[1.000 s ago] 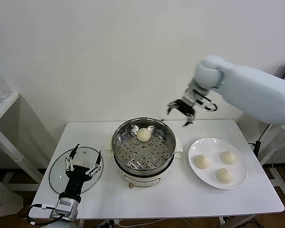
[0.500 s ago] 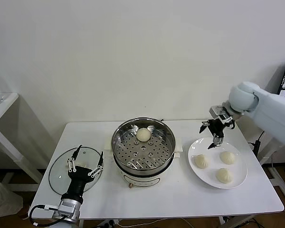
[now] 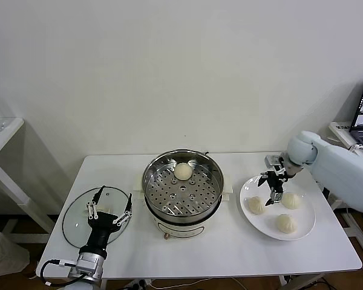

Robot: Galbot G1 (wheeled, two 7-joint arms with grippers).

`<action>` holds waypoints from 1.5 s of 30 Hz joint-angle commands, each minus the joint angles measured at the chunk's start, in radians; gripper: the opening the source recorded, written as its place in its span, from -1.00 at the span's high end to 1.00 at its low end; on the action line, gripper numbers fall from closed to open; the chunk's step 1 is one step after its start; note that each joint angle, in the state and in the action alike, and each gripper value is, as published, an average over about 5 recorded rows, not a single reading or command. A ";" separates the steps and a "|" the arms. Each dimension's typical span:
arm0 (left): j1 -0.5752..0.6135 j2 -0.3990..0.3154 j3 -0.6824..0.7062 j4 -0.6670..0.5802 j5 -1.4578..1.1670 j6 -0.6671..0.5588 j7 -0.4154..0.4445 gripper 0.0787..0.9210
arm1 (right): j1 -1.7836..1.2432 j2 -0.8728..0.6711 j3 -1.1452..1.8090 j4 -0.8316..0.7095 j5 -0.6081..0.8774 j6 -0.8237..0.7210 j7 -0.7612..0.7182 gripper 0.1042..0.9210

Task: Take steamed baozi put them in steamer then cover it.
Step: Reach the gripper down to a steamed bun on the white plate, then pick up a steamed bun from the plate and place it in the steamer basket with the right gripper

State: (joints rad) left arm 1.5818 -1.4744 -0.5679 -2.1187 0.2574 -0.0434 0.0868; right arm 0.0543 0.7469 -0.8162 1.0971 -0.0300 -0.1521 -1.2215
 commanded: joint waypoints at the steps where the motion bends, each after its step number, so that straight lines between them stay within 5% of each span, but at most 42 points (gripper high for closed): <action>1: 0.000 0.000 0.000 0.012 0.005 0.001 -0.001 -0.77 | -0.094 0.032 0.067 -0.055 -0.051 0.004 0.009 -0.76; 19: 0.009 -0.001 0.005 0.008 0.014 -0.002 -0.002 -0.77 | -0.147 0.037 0.139 -0.047 -0.100 0.008 0.030 -0.75; 28: 0.008 -0.003 0.008 0.009 0.016 -0.004 -0.002 -0.77 | -0.148 0.037 0.144 -0.041 -0.098 0.008 0.038 -0.26; 33: 0.008 -0.003 0.008 0.009 0.016 -0.004 -0.002 -0.77 | -0.137 0.022 0.137 -0.024 -0.083 0.007 0.035 -0.22; 45: 0.003 -0.001 0.016 0.008 0.016 -0.002 -0.001 -0.77 | 0.287 -0.210 -0.180 0.284 0.255 -0.114 0.000 -0.24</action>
State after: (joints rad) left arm 1.5861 -1.4761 -0.5549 -2.1107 0.2728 -0.0472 0.0851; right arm 0.0671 0.6681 -0.7980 1.1874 0.0205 -0.1970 -1.2095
